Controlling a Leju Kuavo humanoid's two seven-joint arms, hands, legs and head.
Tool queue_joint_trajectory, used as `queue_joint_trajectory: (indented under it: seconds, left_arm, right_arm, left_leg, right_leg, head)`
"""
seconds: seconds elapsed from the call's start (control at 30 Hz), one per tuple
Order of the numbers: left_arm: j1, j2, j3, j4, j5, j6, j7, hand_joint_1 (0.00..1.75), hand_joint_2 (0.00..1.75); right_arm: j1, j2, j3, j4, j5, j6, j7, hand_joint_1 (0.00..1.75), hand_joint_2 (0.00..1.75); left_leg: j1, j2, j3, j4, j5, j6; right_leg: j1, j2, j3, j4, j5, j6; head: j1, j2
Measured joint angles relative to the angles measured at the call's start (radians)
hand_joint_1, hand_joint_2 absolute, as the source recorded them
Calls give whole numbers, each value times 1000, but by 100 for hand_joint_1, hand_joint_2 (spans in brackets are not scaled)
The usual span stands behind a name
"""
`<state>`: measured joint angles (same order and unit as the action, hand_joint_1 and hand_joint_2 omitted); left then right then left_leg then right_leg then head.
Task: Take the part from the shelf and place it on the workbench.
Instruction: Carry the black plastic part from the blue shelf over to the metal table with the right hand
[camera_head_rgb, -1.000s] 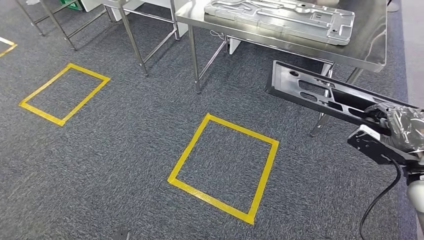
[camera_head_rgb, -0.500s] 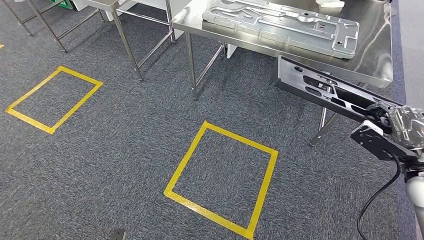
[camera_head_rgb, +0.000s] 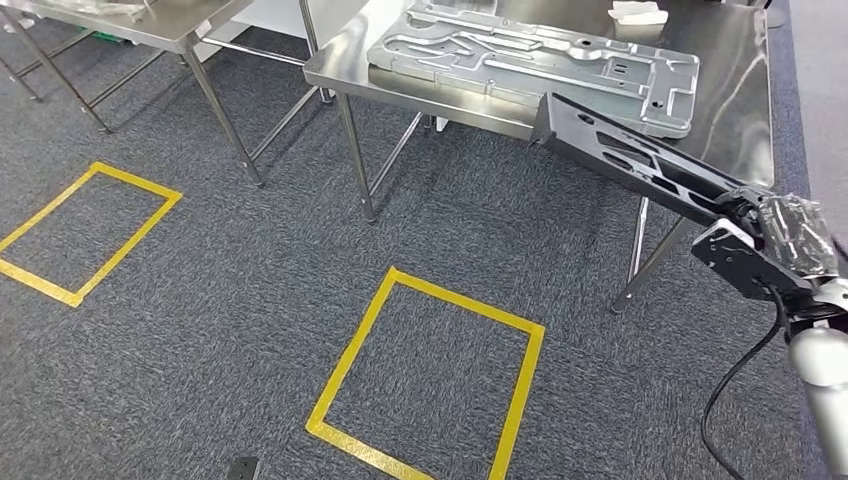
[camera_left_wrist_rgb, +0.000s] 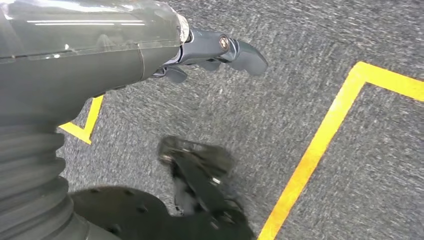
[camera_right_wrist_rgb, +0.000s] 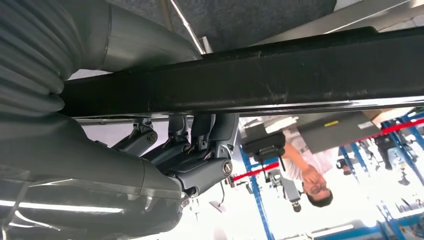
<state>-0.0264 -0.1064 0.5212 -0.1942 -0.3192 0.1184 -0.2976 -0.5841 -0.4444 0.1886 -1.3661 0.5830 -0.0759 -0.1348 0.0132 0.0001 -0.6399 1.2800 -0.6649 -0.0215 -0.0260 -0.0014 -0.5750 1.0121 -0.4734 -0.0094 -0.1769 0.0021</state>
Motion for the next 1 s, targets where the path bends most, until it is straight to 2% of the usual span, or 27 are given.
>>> queue_joint_trajectory:
  seconds: [0.03, 0.07, 0.17, 0.2, 0.23, 0.3, 0.37, 0.4, 0.47, 0.5, 0.53, 0.57, 0.6, 0.63, 0.67, 0.7, 0.73, 0.77, 0.83, 0.9, 0.97, 1.0]
  left_arm:
    - [3, 0, 1, 0, 0, 0, 0, 0, 175]
    - [6, 0, 1, 0, 0, 1, 1, 0, 175]
    - [13, 1, 2, 2, 1, 2, 1, 0, 175]
    - [13, 1, 3, 3, 1, 2, 1, 0, 175]
    - [12, 1, 3, 3, 1, 2, 1, 0, 175]
    - [8, -1, 4, 3, 2, 3, 1, 0, 175]
    - [5, -2, 7, 3, 3, 3, 0, 0, 175]
    - [5, -2, 9, 4, 3, 3, 0, 0, 175]
    - [3, -3, 15, 4, 3, 4, 0, 0, 175]
    - [4, -3, 17, 4, 3, 4, 0, 0, 175]
    - [5, -4, 18, 4, 4, 4, 0, 0, 175]
    - [6, -5, 19, 4, 4, 4, 1, 0, 175]
    - [8, -5, 21, 4, 6, 5, 1, 0, 175]
    - [10, -6, 22, 5, 9, 6, 1, 0, 175]
    - [10, -6, 24, 6, 12, 7, 2, 0, 175]
    - [9, -6, 25, 6, 15, 7, 2, 0, 175]
    - [7, -6, 26, 7, 16, 8, 3, 0, 175]
    - [4, -6, 26, 7, 16, 9, 4, 0, 175]
    - [-1, -6, 27, 7, 16, 9, 4, 0, 175]
    - [-5, -7, 27, 7, 16, 9, 4, 0, 175]
    - [-5, -8, 26, 7, 16, 9, 5, 0, 175]
    - [-3, -9, 26, 7, 16, 9, 5, 0, 175]
  right_arm:
    - [-7, 4, 8, 9, 7, -2, 2, 175, 175]
    - [-15, 8, 16, 19, 16, -6, 4, 175, 175]
    - [-31, 17, 41, 48, 28, -31, 2, 175, 175]
    - [-34, 19, 48, 57, 30, -38, -1, 175, 175]
    - [-38, 22, 54, 64, 30, -44, -2, 175, 175]
    - [-49, 25, 61, 70, 31, -49, -2, 175, 175]
    - [-63, 28, 65, 77, 29, -54, -2, 175, 175]
    - [-67, 30, 67, 83, 28, -56, -1, 175, 175]
    - [-72, 34, 73, 97, 28, -58, 2, 175, 175]
    - [-73, 36, 76, 103, 29, -58, 4, 175, 175]
    - [-75, 39, 80, 109, 30, -59, 5, 175, 175]
    - [-77, 42, 83, 113, 32, -59, 6, 175, 175]
    - [-79, 45, 86, 117, 35, -60, 7, 175, 175]
    - [-82, 49, 89, 123, 39, -63, 9, 175, 175]
    - [-85, 54, 93, 129, 43, -65, 12, 175, 175]
    - [-87, 59, 96, 134, 48, -67, 16, 175, 175]
    - [-92, 63, 100, 138, 53, -69, 20, 175, 175]
    - [-99, 68, 103, 139, 58, -70, 23, 175, 175]
    - [-120, 75, 106, 139, 63, -71, 26, 175, 175]
    - [-139, 82, 107, 140, 66, -72, 27, 175, 175]
    - [-145, 90, 108, 140, 72, -73, 30, 175, 175]
    - [-145, 95, 110, 141, 75, -73, 32, 175, 175]
  left_leg:
    - [-2, 0, -21, -19, -3, 5]
    - [-6, 3, -33, -62, 24, 14]
    - [-28, 32, -41, -214, 225, 49]
    - [-33, 37, -38, -238, 265, 56]
    - [-35, 33, -32, -246, 271, 59]
    - [-31, 21, -6, -267, 261, 66]
    - [-25, 11, 28, -292, 253, 72]
    - [-22, 6, 46, -303, 246, 73]
    - [-20, -3, 82, -314, 226, 73]
    - [-18, -8, 101, -317, 213, 71]
    - [-18, -11, 120, -318, 199, 69]
    - [-17, -13, 141, -318, 184, 67]
    - [-15, -15, 158, -319, 167, 62]
    - [-15, -17, 176, -315, 150, 57]
    - [-15, -19, 189, -314, 134, 51]
    - [-15, -20, 199, -315, 119, 44]
    - [-15, -21, 209, -310, 111, 38]
    - [-15, -20, 211, -305, 110, 32]
    - [-12, -17, 193, -245, 121, 24]
    - [-9, -14, 122, -127, 112, 18]
    - [-8, -13, 30, -16, 54, 13]
    - [-8, -12, -4, 8, 26, 11]
  right_leg:
    - [2, -1, 20, 0, -16, 0]
    - [3, -3, 42, -1, -33, 0]
    - [9, -11, 96, -6, -78, 10]
    - [11, -15, 109, -11, -87, 16]
    - [13, -17, 119, -11, -89, 24]
    - [12, -19, 114, 13, -74, 36]
    - [9, -12, 63, 103, -59, 41]
    - [7, -7, 22, 162, -69, 43]
    - [5, -1, -59, 244, -130, 47]
    - [3, 0, -88, 253, -161, 51]
    - [2, 0, -106, 237, -173, 54]
    - [0, -1, -115, 199, -156, 57]
    - [-2, -3, -117, 141, -97, 59]
    - [-3, -6, -119, 81, -16, 58]
    - [-1, -9, -118, 36, 49, 53]
    - [2, -11, -117, 10, 97, 45]
    - [5, -9, -115, 3, 109, 35]
    - [7, -6, -108, 7, 98, 24]
    - [5, -2, -89, 3, 84, 7]
    - [5, 0, -65, 1, 65, -4]
    - [6, 1, -39, 1, 42, -7]
    - [6, 3, -24, 1, 30, -7]
  head:
    - [0, 0]
    - [0, 0]
    - [0, 0]
    - [0, 0]
    - [0, 0]
    - [0, 0]
    - [0, 0]
    - [0, 0]
    - [0, 0]
    - [0, 0]
    - [0, 0]
    - [0, 0]
    - [0, 0]
    - [0, 0]
    - [1, 0]
    - [1, 0]
    - [1, 0]
    - [2, 0]
    - [1, 0]
    - [1, 0]
    - [1, 0]
    - [1, 0]
